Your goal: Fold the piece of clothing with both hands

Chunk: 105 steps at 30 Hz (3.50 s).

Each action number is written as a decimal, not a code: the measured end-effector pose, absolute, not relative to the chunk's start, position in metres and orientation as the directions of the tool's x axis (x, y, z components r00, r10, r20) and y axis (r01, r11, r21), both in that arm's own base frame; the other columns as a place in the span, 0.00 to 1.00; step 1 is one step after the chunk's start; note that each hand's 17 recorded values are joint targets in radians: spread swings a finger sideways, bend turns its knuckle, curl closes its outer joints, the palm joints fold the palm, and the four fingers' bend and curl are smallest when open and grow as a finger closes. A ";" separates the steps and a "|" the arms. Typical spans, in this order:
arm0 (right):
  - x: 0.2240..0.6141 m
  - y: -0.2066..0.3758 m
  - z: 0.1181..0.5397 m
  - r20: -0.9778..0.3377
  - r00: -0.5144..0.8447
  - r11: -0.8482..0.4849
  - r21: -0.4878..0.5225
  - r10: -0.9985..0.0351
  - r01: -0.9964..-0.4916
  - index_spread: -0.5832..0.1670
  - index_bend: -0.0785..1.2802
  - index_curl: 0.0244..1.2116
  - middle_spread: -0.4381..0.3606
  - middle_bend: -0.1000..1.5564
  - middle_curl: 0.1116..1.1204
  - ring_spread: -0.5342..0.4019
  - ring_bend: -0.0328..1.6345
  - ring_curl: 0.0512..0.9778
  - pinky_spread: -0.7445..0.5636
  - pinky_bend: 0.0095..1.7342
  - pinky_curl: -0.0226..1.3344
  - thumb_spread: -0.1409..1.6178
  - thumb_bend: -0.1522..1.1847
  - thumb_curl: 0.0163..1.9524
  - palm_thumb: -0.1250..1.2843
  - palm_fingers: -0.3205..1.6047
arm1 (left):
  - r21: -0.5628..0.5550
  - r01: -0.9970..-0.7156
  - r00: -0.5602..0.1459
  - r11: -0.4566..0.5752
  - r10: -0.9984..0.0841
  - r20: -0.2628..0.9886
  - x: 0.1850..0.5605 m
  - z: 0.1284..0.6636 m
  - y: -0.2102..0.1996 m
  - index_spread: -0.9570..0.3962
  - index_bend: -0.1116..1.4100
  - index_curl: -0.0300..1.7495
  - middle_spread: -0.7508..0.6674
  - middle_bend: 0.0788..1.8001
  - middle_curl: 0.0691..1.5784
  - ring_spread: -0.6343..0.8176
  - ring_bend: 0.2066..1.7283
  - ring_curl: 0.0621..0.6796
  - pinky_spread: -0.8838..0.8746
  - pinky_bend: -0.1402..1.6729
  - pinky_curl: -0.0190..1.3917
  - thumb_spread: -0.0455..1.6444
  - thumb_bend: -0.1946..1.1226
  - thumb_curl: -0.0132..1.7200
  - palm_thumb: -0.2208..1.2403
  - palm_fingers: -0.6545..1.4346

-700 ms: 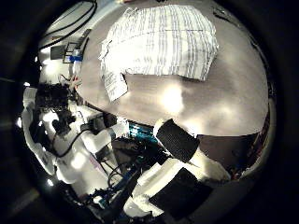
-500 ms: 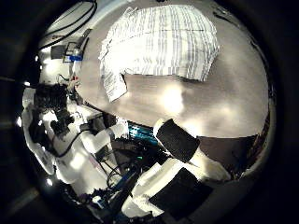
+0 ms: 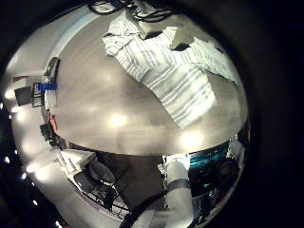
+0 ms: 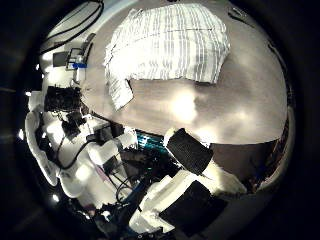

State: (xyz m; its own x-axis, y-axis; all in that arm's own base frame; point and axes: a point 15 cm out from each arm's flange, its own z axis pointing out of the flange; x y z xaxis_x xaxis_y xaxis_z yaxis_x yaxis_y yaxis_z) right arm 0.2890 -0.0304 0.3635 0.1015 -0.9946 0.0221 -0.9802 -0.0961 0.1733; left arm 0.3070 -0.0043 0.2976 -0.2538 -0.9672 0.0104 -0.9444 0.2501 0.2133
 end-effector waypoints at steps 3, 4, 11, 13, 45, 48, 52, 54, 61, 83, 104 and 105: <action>0.288 -0.029 0.358 0.012 0.093 -0.089 0.185 -0.996 -0.979 0.29 0.17 0.21 0.49 0.26 0.25 0.61 0.41 0.16 0.85 0.39 0.15 0.79 0.10 0.16 0.45 0.29 | 0.193 -0.945 -0.269 0.265 -0.963 0.009 0.320 0.277 0.001 0.69 0.17 0.22 0.77 0.05 0.13 0.77 0.25 0.25 0.78 0.28 0.26 0.67 0.12 0.18 0.34 0.32; 0.288 -0.028 0.358 0.009 0.092 -0.088 0.185 -0.996 -0.979 0.29 0.18 0.21 0.49 0.26 0.25 0.61 0.41 0.16 0.85 0.39 0.15 0.79 0.10 0.16 0.45 0.29 | 0.182 -0.945 -0.274 0.271 -0.962 0.007 0.325 0.271 0.002 0.70 0.17 0.22 0.78 0.05 0.13 0.78 0.26 0.25 0.78 0.29 0.26 0.66 0.12 0.18 0.33 0.32; 0.290 -0.028 0.351 0.014 0.059 -0.055 0.205 -0.998 -0.977 0.29 0.18 0.21 0.49 0.26 0.25 0.61 0.41 0.17 0.85 0.39 0.15 0.79 0.10 0.16 0.45 0.29 | 0.140 -0.938 -0.315 0.316 -0.949 0.027 0.347 0.218 -0.009 0.67 0.15 0.18 0.81 0.06 0.13 0.79 0.27 0.26 0.79 0.32 0.27 0.60 0.12 0.18 0.29 0.28; 0.291 -0.028 0.348 0.014 0.060 -0.056 0.212 -0.998 -0.976 0.29 0.18 0.21 0.49 0.26 0.25 0.61 0.41 0.17 0.85 0.39 0.15 0.79 0.10 0.16 0.45 0.29 | 0.163 -0.931 -0.324 0.326 -0.945 0.039 0.348 0.206 -0.015 0.67 0.15 0.17 0.82 0.06 0.13 0.80 0.27 0.26 0.79 0.32 0.27 0.59 0.12 0.18 0.28 0.28; 0.301 -0.022 0.336 0.018 0.097 -0.090 0.255 -0.995 -0.963 0.29 0.17 0.21 0.51 0.25 0.25 0.62 0.40 0.17 0.86 0.38 0.15 0.80 0.10 0.16 0.45 0.28 | 0.261 -0.923 -0.286 0.283 -0.958 0.027 0.353 0.166 -0.043 0.61 0.22 0.23 0.42 0.39 0.34 0.27 0.52 0.45 0.43 0.40 0.29 0.62 0.16 0.22 0.51 0.83; 0.301 -0.022 0.336 0.019 0.096 -0.088 0.255 -0.995 -0.963 0.29 0.17 0.21 0.51 0.25 0.25 0.61 0.40 0.17 0.86 0.38 0.15 0.80 0.10 0.16 0.45 0.28 | 0.239 -0.928 -0.291 0.287 -0.957 0.019 0.358 0.170 -0.043 0.53 0.27 0.26 0.36 0.42 0.41 0.19 0.62 0.58 0.35 0.54 0.37 0.63 0.20 0.23 0.62 0.87; 0.301 -0.022 0.331 0.017 0.095 -0.087 0.268 -0.995 -0.959 0.29 0.17 0.21 0.51 0.25 0.25 0.61 0.40 0.18 0.86 0.38 0.15 0.80 0.10 0.16 0.45 0.28 | 0.189 -0.938 -0.292 0.289 -0.956 0.011 0.366 0.177 -0.043 0.43 0.39 0.33 0.28 0.47 0.48 0.16 0.72 0.70 0.28 0.67 0.46 0.63 0.23 0.27 0.73 0.89; 0.302 -0.022 0.324 0.013 0.101 -0.092 0.289 -0.995 -0.953 0.29 0.17 0.21 0.50 0.25 0.25 0.61 0.40 0.18 0.86 0.38 0.15 0.80 0.10 0.16 0.45 0.28 | 0.167 -0.942 -0.293 0.291 -0.956 0.009 0.369 0.184 -0.045 0.39 0.45 0.37 0.25 0.50 0.51 0.15 0.75 0.73 0.26 0.71 0.49 0.62 0.22 0.28 0.75 0.87; 0.309 -0.021 0.285 -0.004 0.109 -0.102 0.390 -0.994 -0.915 0.32 0.16 0.20 0.50 0.25 0.25 0.58 0.42 0.18 0.83 0.38 0.15 0.78 0.10 0.16 0.43 0.27 | 0.156 -0.940 -0.304 0.303 -0.952 0.013 0.371 0.214 -0.053 0.29 0.55 0.47 0.19 0.57 0.58 0.15 0.82 0.80 0.22 0.78 0.55 0.62 0.19 0.32 0.79 0.82; 0.346 0.008 0.176 0.050 0.191 -0.156 0.399 -0.980 -0.903 0.41 0.20 0.24 0.40 0.29 0.28 0.40 0.50 0.23 0.69 0.34 0.13 0.69 0.10 0.17 0.45 0.39 | 0.177 -0.929 -0.326 0.324 -0.945 0.020 0.364 0.258 -0.064 0.19 0.51 0.68 0.13 0.59 0.67 0.16 0.89 0.81 0.19 0.79 0.64 0.62 0.14 0.37 0.81 0.78; 0.356 0.004 0.237 0.087 0.200 -0.175 0.232 -0.976 -0.957 0.29 0.80 0.66 0.27 0.77 0.70 0.31 0.82 0.58 0.39 0.80 0.39 0.70 0.15 0.26 0.78 0.77 | 0.247 -0.896 -0.373 0.369 -0.927 0.033 0.325 0.284 -0.055 0.16 0.44 0.77 0.11 0.56 0.70 0.16 0.88 0.78 0.17 0.76 0.68 0.62 0.14 0.38 0.79 0.79; 0.353 0.003 0.245 0.091 0.199 -0.175 0.224 -0.976 -0.959 0.30 0.81 0.67 0.28 0.78 0.71 0.31 0.83 0.59 0.39 0.81 0.40 0.71 0.14 0.27 0.79 0.76 | 0.256 -0.892 -0.376 0.372 -0.926 0.035 0.320 0.285 -0.054 0.16 0.44 0.77 0.11 0.56 0.70 0.16 0.88 0.78 0.17 0.76 0.68 0.62 0.14 0.38 0.79 0.79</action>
State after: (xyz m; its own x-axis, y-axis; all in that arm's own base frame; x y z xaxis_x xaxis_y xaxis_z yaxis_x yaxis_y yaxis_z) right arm 0.3526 0.0027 0.2454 0.1993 -0.9757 0.0913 -0.9588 -0.1749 0.2238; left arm 0.3199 -0.0540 0.2853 -0.3763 -0.9259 0.0347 -0.8922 0.3722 0.2558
